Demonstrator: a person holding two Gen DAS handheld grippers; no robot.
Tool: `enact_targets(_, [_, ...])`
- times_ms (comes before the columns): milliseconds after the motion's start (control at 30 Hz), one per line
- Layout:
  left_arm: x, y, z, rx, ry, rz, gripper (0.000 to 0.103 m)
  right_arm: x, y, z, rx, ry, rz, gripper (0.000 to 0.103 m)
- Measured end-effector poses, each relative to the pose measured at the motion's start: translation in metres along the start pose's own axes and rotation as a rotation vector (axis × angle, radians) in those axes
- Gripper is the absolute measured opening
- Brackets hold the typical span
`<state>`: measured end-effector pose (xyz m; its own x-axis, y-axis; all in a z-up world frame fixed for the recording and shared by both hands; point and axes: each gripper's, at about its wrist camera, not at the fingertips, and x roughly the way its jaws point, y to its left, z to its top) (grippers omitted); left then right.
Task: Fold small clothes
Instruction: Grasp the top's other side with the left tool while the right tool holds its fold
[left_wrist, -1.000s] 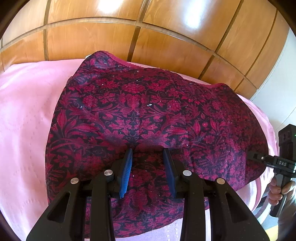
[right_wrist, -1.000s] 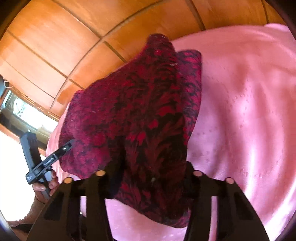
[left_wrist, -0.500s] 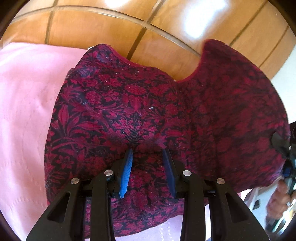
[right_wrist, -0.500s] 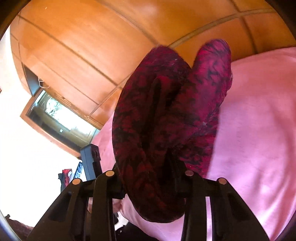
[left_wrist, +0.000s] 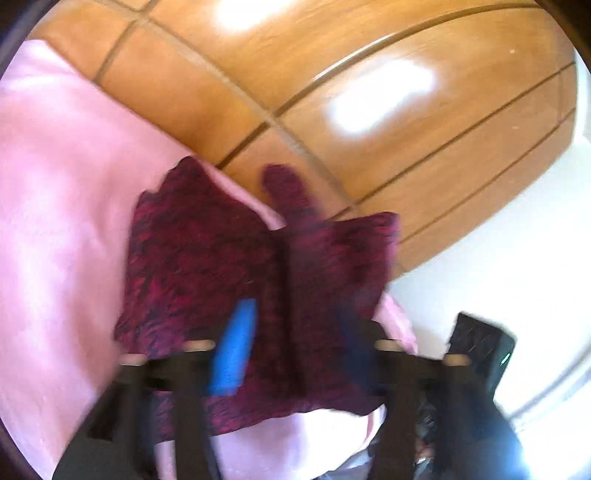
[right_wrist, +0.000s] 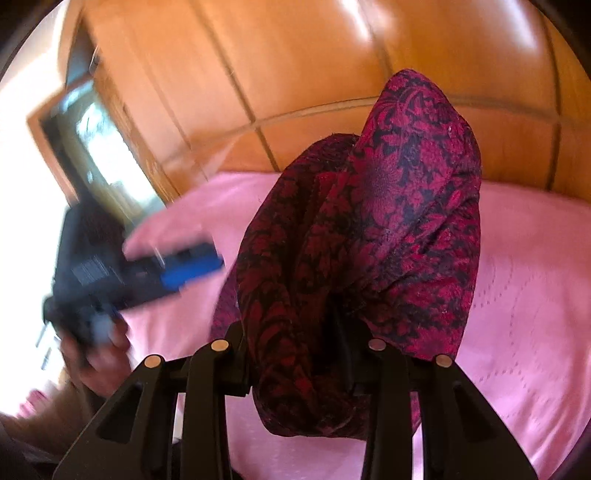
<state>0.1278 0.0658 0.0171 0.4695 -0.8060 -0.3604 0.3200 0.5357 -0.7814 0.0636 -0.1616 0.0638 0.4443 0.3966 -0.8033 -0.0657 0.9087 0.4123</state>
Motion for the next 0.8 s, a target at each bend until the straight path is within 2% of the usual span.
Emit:
enact_targets(67, [0.007,-0.007,0.004,-0.01,0.033,-0.047,0.075,0.007,0.017,-0.006,-0.084,-0.003,-0.041,0.033])
enact_targets(100, [0.012,-0.013,0.007,0.01,0.051,-0.047,0.075,0.009,0.022,-0.009,-0.116,-0.003,-0.058,0.033])
enact_targets(300, [0.051,-0.035,0.009,0.169,0.175,0.064,0.081,0.029,0.045,-0.024,-0.27,-0.032,-0.16,0.033])
enact_targets(533, [0.056,-0.052,0.001,0.234,0.221,0.096,0.081,0.034,0.061,-0.039,-0.346,-0.073,-0.211,0.033])
enact_targets(633, [0.058,-0.042,0.009,0.223,0.186,0.202,0.081,0.025,0.057,-0.043,-0.314,-0.103,-0.197,0.033])
enact_targets(667, [0.057,-0.034,0.009,0.2,0.179,0.208,0.081,0.021,0.054,-0.045,-0.298,-0.109,-0.189,0.033])
enact_targets(733, [0.055,-0.015,0.007,0.11,0.213,0.194,0.081,0.02,0.051,-0.046,-0.288,-0.114,-0.182,0.033])
enact_targets(800, [0.058,-0.009,0.005,0.068,0.229,0.12,0.087,0.021,0.051,-0.047,-0.301,-0.112,-0.183,0.033])
